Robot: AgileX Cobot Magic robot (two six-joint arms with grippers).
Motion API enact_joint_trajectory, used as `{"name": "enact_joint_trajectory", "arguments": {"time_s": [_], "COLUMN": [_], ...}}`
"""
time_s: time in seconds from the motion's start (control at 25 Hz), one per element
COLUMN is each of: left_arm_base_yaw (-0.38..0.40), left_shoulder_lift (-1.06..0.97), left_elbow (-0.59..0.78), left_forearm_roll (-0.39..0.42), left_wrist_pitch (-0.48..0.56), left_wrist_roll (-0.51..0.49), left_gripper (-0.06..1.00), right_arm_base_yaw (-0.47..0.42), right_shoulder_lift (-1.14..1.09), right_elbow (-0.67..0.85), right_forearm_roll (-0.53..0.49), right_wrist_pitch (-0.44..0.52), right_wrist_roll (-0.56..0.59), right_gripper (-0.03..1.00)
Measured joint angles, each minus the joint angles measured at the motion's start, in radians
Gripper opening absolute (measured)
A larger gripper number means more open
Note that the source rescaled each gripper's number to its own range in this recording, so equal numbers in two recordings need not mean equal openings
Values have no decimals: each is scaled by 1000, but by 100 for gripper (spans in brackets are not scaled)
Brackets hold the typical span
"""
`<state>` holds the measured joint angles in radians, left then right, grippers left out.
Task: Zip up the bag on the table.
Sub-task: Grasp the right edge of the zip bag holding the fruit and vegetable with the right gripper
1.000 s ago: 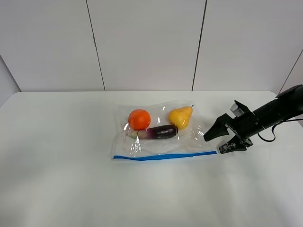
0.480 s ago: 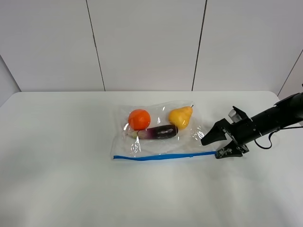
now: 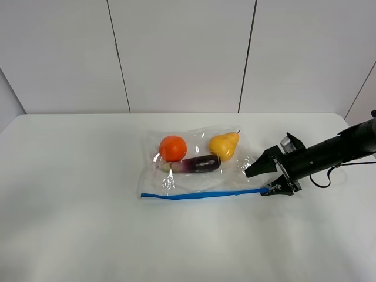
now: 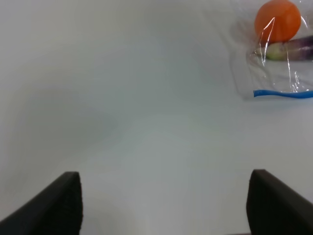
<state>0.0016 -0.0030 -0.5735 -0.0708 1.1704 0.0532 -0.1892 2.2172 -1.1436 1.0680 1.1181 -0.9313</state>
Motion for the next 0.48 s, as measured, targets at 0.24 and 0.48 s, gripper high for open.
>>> {"name": "enact_joint_trajectory", "arguments": {"time_s": [0.24, 0.48], "left_arm_base_yaw": [0, 0], "left_shoulder_lift": [0, 0], "left_elbow": [0, 0], "left_forearm_roll": [0, 0], "left_wrist_pitch": [0, 0], "left_wrist_roll": [0, 0], "left_gripper": [91, 91], "right_arm_base_yaw": [0, 0], "right_shoulder_lift": [4, 19], "right_elbow": [0, -1], "right_forearm_roll": [4, 17], "right_wrist_pitch": [4, 23], "right_wrist_roll": [-1, -7], "right_gripper": [95, 94]}}
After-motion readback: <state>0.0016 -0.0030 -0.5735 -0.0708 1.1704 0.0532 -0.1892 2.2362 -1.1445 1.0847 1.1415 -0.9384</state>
